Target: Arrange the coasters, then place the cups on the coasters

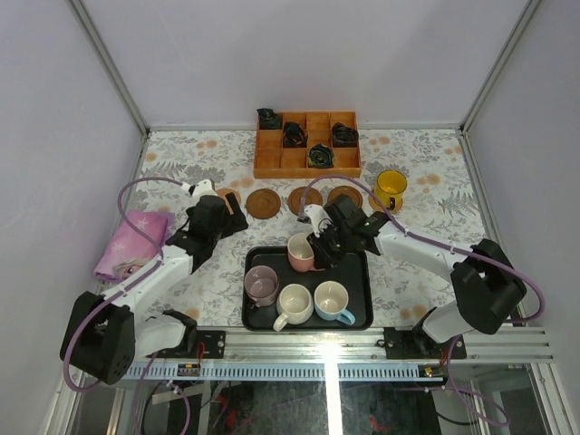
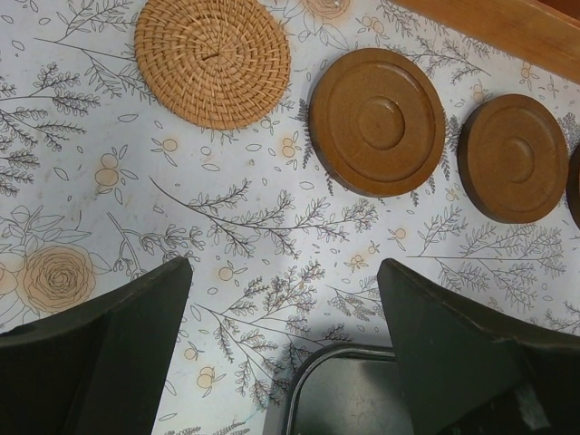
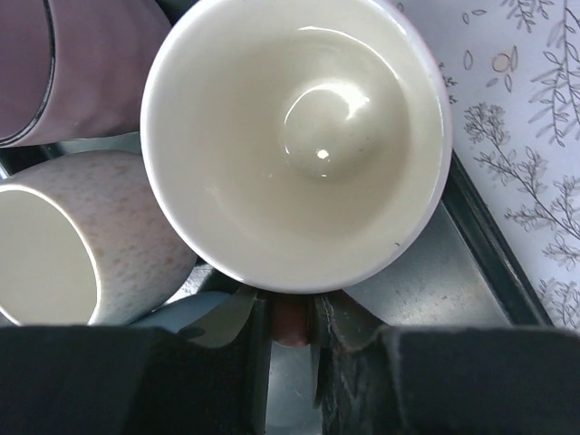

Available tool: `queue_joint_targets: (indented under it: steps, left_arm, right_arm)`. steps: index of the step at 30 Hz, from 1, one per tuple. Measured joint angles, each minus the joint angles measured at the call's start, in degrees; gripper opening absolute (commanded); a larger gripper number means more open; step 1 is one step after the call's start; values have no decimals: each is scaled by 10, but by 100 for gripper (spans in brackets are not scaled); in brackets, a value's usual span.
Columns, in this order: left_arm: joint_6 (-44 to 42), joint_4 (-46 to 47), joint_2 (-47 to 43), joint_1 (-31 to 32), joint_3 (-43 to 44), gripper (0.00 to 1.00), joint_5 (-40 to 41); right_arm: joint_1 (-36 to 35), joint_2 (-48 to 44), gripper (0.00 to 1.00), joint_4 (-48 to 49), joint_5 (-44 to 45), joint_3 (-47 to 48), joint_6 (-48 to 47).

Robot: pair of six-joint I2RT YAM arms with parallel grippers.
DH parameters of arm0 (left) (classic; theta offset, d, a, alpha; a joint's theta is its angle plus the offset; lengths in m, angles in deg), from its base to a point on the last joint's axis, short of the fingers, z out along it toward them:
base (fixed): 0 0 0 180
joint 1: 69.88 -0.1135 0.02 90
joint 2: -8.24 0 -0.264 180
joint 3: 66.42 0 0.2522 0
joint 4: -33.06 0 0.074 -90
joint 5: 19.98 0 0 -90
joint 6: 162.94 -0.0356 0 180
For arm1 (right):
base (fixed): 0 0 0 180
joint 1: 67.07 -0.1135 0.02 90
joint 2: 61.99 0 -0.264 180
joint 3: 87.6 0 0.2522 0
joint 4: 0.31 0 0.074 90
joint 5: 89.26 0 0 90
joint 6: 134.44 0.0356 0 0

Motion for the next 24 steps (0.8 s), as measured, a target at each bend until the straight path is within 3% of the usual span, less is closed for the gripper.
queue_joint_targets:
  steps: [12, 19, 24]
  left_arm:
    - [0, 10, 35, 0, 2, 84, 0]
    - [-8, 27, 84, 0, 31, 84, -3]
    - [-21, 37, 123, 0, 68, 84, -8]
  right_arm:
    - [-2, -49, 0, -81, 119, 93, 23]
    - [-3, -54, 0, -79, 278, 116, 76]
    - [2, -4, 0, -67, 365, 125, 108]
